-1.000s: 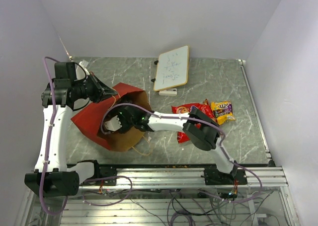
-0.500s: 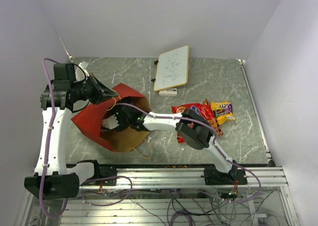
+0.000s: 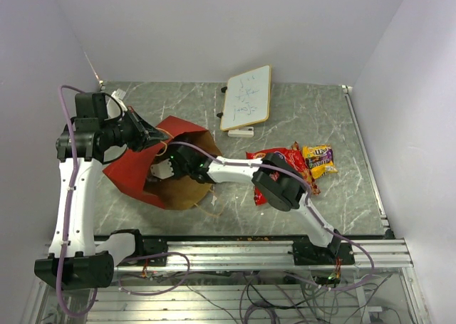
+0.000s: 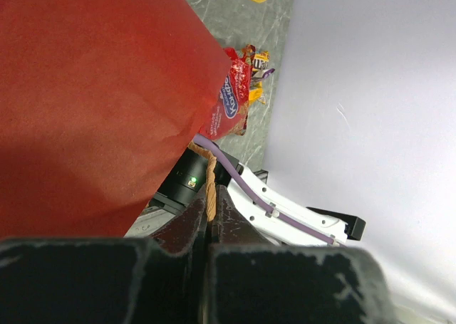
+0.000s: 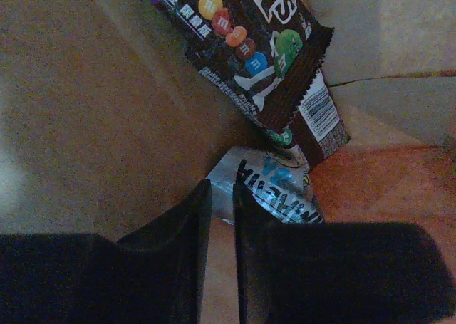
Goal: Take the snacks out of the paper bag
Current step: Take out the snack from the paper bag.
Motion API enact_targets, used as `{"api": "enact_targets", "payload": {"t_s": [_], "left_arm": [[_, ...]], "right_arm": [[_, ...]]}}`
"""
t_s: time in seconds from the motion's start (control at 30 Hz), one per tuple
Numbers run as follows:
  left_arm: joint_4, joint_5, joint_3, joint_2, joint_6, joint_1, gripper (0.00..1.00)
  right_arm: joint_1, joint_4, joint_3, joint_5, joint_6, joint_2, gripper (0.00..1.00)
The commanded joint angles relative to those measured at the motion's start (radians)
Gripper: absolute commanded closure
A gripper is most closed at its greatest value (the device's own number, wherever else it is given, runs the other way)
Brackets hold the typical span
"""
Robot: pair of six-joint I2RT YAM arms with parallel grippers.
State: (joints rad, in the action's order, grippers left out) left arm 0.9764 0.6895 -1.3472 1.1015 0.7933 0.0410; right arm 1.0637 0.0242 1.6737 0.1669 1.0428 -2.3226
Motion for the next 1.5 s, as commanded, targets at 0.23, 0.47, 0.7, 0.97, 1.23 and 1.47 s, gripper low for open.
{"api": "enact_targets", "payload": {"t_s": [0.23,0.47,0.7,0.97,1.23,1.47], "left_arm": [[0.022,-0.023,-0.011,-0.011,-0.029,-0.005,0.93],[0.024,-0.049,-0.003,-0.009,-0.044,-0.006,0.93],[0.03,-0.052,-0.01,-0.001,-0.059,-0.006,0.93],[0.022,-0.01,-0.006,0.012,-0.067,-0.006,0.93],[0.074,0.01,-0.035,0.036,-0.114,-0.006,0.93],[0.078,0.039,-0.007,0.036,-0.124,-0.006,0.93]], "right_arm": [[-0.027,0.03,0.026,-0.093,-0.109,0.041,1.0],[-0.029,0.028,-0.025,-0.185,-0.18,0.138,1.0],[-0.03,0.0,-0.134,-0.247,-0.2,0.247,1.0],[-0.027,0.013,-0.102,-0.081,-0.084,0.154,0.73],[-0.026,-0.039,-0.092,0.052,0.055,0.101,0.5],[-0.018,-0.034,-0.054,0.091,0.095,0.061,0.4]]}}
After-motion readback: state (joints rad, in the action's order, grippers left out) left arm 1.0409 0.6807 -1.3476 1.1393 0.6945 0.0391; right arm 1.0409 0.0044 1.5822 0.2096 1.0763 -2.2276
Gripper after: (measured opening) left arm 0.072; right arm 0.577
